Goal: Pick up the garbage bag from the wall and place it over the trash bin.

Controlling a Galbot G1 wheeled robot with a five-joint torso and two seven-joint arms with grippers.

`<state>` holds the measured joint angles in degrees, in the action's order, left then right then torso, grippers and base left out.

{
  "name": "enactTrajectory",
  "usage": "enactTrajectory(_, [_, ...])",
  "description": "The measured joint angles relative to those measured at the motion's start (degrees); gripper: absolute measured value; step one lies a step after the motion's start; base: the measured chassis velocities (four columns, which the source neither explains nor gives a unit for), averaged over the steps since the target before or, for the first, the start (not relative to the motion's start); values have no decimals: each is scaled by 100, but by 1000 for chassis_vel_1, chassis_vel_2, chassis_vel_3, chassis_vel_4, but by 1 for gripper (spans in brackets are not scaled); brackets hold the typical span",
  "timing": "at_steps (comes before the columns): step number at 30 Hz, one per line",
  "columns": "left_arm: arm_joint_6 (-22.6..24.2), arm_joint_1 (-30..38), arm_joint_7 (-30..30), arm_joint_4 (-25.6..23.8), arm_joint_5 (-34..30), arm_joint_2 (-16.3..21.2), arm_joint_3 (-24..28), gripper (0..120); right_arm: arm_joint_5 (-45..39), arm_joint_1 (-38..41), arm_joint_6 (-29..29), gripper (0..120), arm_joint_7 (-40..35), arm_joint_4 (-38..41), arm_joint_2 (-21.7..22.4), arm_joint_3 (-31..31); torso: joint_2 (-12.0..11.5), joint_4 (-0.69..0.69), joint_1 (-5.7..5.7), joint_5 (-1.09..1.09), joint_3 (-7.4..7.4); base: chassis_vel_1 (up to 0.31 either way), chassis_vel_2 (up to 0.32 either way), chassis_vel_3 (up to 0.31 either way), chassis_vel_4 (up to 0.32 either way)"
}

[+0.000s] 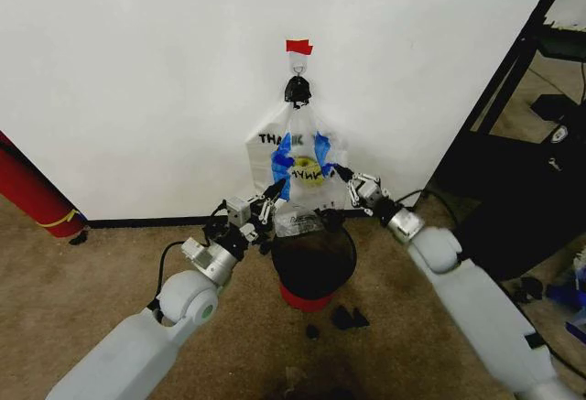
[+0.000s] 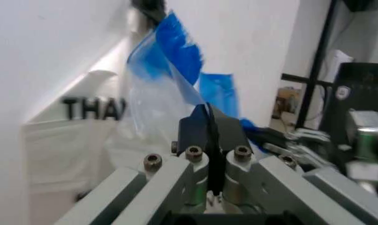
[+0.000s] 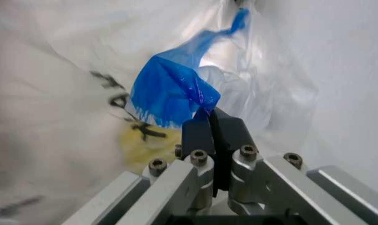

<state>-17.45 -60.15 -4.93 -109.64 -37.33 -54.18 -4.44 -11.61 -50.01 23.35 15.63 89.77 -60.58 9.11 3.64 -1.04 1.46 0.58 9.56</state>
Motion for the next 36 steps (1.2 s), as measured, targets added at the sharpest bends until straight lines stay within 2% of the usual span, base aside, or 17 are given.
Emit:
enactTrajectory(3, [-30,-216,83,-110,91,-65,-145,0,-286,-286,77,0,4,204,-13,45,0,3,0,0,0,0,0,0,0])
enactTrajectory(9, [-73,-813,367,-437,350,-471,-459,0,-772,-1186,283,0,30,909,-121,374,0,-1,0,1,-1,0,0,0,0])
enactTrajectory(15, [-23,-1365,746,-733,722,-846,-885,0,-647,-2273,755,0,374,1190,-332,881,0,-1,0,-1,0,0,0,0,0])
enactTrajectory(23, [4,-1879,951,-920,1047,-1132,-1104,0,-522,-3226,1235,0,765,1413,-523,1417,0,-1,-1,0,-1,0,0,0,0])
enactTrajectory(36, [-157,-2559,1183,-1006,1938,-1459,-1123,0,-663,-3565,1726,0,1038,1663,-616,1558,0,1,0,0,0,0,0,0,0])
